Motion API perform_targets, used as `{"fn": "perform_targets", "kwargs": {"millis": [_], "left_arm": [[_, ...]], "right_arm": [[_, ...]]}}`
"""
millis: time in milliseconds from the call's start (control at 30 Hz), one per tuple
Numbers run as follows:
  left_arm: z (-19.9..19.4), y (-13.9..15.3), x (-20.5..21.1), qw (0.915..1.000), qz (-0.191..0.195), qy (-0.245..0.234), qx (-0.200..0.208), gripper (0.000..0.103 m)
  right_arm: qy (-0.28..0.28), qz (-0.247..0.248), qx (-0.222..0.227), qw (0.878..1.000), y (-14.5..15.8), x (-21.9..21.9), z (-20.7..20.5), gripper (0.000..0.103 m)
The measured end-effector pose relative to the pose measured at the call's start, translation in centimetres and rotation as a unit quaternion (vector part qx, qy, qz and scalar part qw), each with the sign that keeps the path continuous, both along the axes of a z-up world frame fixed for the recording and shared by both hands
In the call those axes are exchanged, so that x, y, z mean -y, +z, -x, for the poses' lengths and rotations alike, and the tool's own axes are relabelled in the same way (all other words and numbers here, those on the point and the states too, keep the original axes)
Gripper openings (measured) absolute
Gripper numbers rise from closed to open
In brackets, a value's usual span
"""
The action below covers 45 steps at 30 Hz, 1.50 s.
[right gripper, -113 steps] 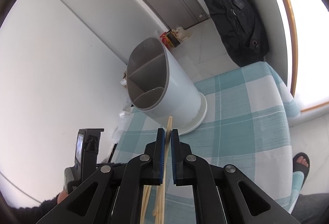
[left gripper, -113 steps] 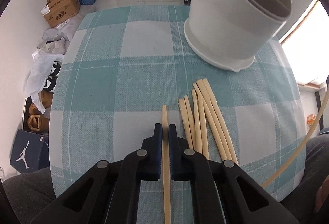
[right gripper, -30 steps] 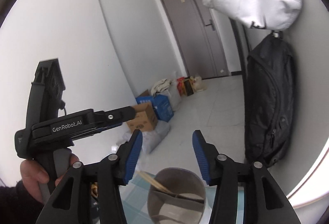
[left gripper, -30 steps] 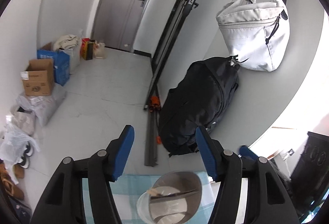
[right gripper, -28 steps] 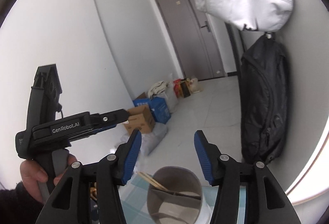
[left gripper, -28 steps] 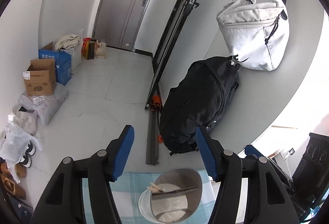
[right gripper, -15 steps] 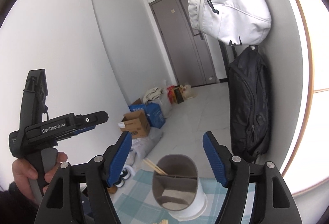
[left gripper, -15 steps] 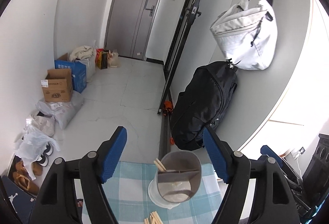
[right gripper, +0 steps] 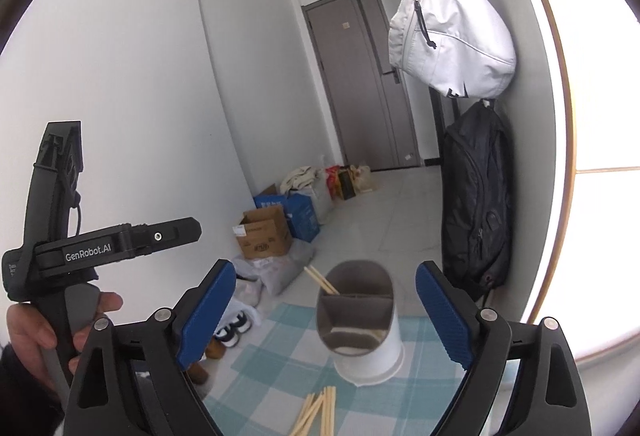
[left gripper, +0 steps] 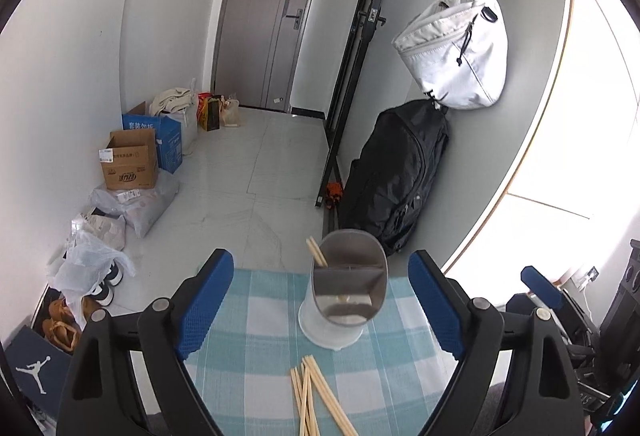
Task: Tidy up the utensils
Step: 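Withdraw both grippers from the holder back over the chopstick pile, then close the left gripper on a chopstick from the pile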
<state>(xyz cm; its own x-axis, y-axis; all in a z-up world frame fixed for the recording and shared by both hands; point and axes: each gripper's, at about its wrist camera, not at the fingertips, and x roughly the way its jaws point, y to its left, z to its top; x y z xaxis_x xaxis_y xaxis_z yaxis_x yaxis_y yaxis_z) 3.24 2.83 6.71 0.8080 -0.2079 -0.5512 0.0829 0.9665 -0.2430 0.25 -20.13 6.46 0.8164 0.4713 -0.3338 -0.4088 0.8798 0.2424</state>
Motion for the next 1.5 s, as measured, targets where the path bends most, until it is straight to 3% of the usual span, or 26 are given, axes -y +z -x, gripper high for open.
{"fn": "perform_targets", "kwargs": {"millis": [67,267,667,900,1033,1100,1167,1233,1400,1500], "left_arm": [[0.8,-0.9,0.3,0.9999,-0.010,-0.006,-0.005,0.086],[2.5,-3.9,0.3,0.9995,-0.025,-0.016,-0.012,0.086],[-0.8,-13.4,0.0,0.9907,-0.003,-0.050,-0.126,0.086],[-1.9,-18.5,0.8,0.9780,-0.033,-0.062,-0.196,0.086],[-1.8,-21.0,0.9,0.9665,-0.048,-0.074,-0.241,0.085],[-1.8,-22.0,1.2,0.9577,-0.065,-0.081,-0.268,0.081],[-1.7,-22.7,1.6,0.9494,-0.086,-0.085,-0.290,0.070],[-1.5,-22.9,1.7,0.9453,-0.090,-0.091,-0.300,0.069],[-0.8,-22.5,1.8,0.9445,-0.088,-0.096,-0.302,0.064],[-0.6,-22.2,2.1,0.9434,-0.069,-0.103,-0.307,0.043]], "right_arm": [[-0.008,0.001,0.005,1.000,-0.3,0.0,1.2,0.102],[-0.009,0.029,-0.002,1.000,-2.1,-1.0,3.0,0.103],[-0.004,0.083,-0.058,0.995,-8.7,-2.7,0.8,0.103],[-0.014,0.087,-0.061,0.994,-11.6,-1.8,-0.8,0.103],[-0.023,0.062,-0.096,0.993,-13.2,-1.1,-2.5,0.103],[-0.024,0.047,-0.107,0.993,-13.5,-0.9,-3.2,0.103],[-0.019,0.029,-0.111,0.993,-13.4,-0.8,-3.4,0.103],[-0.014,0.007,-0.111,0.994,-13.1,-0.6,-3.6,0.103],[-0.017,-0.002,-0.106,0.994,-13.0,-0.7,-4.0,0.103],[-0.016,-0.005,-0.116,0.993,-13.2,-0.7,-4.2,0.103]]}}
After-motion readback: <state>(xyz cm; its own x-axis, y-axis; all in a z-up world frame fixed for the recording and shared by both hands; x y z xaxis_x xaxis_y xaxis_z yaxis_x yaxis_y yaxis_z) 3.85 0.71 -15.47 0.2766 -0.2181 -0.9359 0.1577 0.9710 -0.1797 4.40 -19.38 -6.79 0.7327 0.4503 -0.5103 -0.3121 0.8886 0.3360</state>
